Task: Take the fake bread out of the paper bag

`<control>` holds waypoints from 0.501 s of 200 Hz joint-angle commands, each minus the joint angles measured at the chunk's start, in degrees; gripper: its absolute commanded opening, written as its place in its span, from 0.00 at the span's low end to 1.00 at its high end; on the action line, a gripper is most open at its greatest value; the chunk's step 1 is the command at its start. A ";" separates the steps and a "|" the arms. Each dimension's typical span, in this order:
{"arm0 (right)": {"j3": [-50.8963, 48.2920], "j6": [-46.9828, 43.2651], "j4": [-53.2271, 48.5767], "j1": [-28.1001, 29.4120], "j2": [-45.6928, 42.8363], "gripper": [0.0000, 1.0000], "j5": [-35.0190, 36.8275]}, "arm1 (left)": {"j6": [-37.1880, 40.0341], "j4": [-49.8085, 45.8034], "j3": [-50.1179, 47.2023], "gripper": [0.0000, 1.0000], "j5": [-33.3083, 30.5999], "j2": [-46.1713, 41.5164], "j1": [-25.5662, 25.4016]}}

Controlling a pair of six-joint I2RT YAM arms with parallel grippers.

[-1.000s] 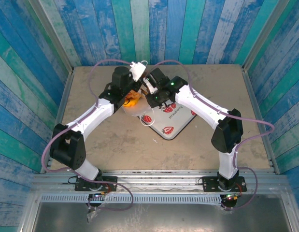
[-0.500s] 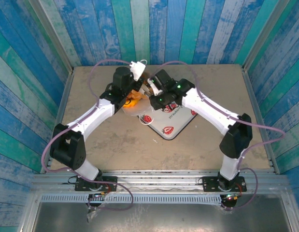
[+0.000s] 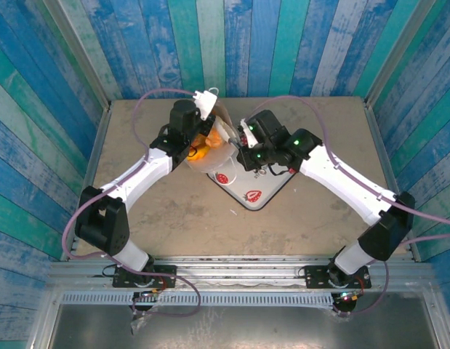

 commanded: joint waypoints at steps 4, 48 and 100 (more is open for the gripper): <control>-1.80 2.20 2.14 -0.81 -5.09 0.18 -1.21 | -1.08 3.11 2.49 0.00 -1.41 -2.75 -0.19; -6.59 3.87 2.56 -3.85 -11.44 0.18 -3.16 | -1.36 3.01 2.66 0.00 -1.37 -2.46 -0.19; -11.55 6.61 2.67 -10.44 -19.83 0.18 -6.88 | -1.25 3.07 2.44 0.00 -1.05 -2.53 -0.20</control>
